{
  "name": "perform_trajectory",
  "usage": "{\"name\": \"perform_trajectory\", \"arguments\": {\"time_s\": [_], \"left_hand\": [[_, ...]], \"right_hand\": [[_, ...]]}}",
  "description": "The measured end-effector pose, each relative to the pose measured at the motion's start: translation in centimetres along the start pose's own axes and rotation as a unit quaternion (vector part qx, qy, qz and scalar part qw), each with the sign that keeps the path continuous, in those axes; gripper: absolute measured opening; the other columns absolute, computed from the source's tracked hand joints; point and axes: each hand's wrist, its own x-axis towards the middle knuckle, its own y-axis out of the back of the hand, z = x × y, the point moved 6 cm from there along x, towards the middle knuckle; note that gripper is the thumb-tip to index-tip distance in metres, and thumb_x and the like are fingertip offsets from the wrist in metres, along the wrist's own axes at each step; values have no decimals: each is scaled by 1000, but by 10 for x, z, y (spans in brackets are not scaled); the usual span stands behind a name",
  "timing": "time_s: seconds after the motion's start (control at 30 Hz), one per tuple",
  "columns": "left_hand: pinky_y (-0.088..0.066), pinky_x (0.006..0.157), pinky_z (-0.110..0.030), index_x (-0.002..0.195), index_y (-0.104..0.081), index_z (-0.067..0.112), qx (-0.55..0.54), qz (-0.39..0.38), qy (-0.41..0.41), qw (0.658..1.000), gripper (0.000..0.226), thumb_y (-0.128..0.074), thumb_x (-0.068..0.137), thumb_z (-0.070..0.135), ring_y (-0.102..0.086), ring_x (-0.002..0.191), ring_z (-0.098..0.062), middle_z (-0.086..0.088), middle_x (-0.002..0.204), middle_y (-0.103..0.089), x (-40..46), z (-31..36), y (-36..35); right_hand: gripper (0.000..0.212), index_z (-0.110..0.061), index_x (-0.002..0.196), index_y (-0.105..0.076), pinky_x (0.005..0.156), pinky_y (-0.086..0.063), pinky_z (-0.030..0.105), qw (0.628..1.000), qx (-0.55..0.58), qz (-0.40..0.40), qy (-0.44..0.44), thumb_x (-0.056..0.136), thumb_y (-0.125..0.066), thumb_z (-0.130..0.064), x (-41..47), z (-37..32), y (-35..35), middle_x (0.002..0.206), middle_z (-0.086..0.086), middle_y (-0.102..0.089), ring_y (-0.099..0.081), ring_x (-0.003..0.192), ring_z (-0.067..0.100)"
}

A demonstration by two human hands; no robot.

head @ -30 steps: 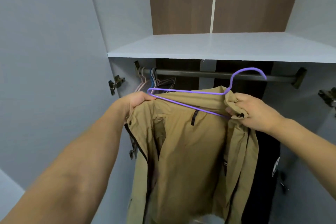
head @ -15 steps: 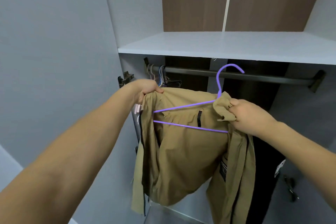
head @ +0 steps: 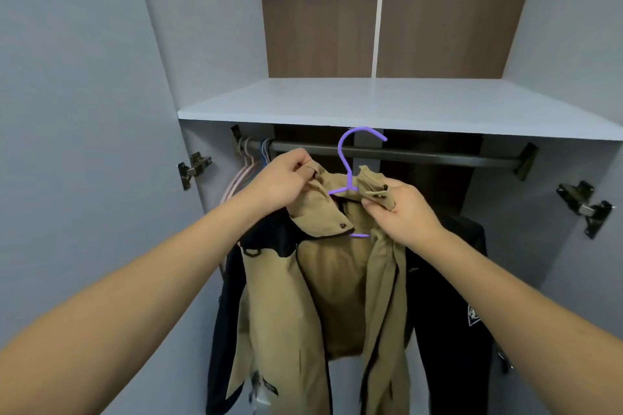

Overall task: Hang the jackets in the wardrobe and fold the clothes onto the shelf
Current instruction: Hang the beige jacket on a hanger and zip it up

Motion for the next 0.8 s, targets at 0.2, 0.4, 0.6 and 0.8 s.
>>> {"name": "perform_trajectory", "arguments": {"time_s": [0.2,0.4,0.6,0.8], "left_hand": [[-45,77,-45,86,-39,19,138,21,-50,989,22,-36,105,29,-53,80,-28,-7,81,-56,-2,-34,-6],[-28,62,-34,88,-42,12,33,146,55,987,23,-36,106,25,-48,77,-22,-3,82,-53,1,-88,-12],[-29,60,-33,89,-40,16,1,149,146,978,20,-34,105,25,-46,71,-20,-2,84,-52,38,-119,-26],[-32,68,-34,86,-39,17,-2,190,171,967,12,-38,98,15,-45,68,-20,4,74,-46,95,-138,-36]], "right_hand": [[40,-24,114,-66,90,-47,33,999,19,-31,-2,90,-50,-51,31,0,-35,109,-6,-64,-56,104,13],[14,-36,83,-51,76,-41,30,997,-17,-77,15,94,-53,-46,77,-1,-86,88,-12,-50,-48,92,11],[30,-25,85,-53,79,-34,31,980,-172,-94,-16,95,-48,-53,113,19,-117,100,-5,-33,-34,92,15],[41,-19,99,-62,84,-52,43,978,-35,-172,-108,103,-33,-48,152,44,-142,98,5,-64,-60,89,23]]}}
